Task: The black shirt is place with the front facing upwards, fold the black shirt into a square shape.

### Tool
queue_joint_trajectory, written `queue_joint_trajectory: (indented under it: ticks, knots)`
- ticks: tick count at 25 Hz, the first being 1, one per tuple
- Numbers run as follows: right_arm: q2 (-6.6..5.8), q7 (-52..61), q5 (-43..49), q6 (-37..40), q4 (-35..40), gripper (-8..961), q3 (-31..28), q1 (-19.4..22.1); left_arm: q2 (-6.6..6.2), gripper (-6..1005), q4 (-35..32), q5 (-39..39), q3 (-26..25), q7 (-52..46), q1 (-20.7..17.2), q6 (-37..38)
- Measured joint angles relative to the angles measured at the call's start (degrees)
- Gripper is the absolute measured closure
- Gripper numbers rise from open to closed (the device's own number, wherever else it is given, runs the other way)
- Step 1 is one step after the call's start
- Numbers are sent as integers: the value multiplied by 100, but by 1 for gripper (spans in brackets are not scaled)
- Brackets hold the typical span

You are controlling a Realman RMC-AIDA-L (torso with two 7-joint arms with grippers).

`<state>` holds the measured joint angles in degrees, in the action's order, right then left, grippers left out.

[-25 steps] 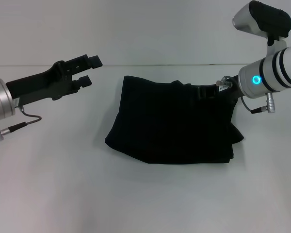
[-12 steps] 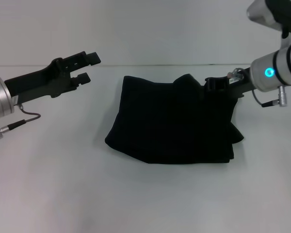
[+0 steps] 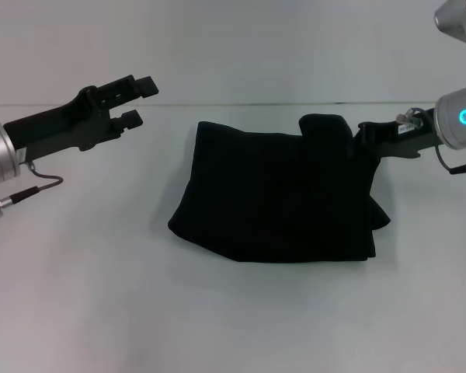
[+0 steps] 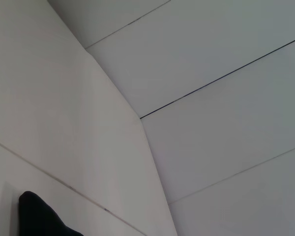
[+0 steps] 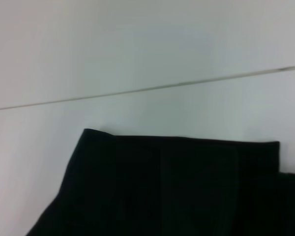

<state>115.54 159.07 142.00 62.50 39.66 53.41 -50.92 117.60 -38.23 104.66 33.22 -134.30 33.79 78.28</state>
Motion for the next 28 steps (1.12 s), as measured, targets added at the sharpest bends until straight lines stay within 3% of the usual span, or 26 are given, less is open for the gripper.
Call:
queue_joint_trajectory:
  ticks: [11,22,28]
  knots:
    - [-51,60,133,-181,-70,933,-11,212,17,157,0,-9,0,0,14,-13]
    - [-38,14,322,-684,-469,930,0,53,60,156,70,-7,0,80,14,-90]
    - [-221,80,275,-595,-475,861,-246,139,47,157,111,-7,0,91,-18,-75]
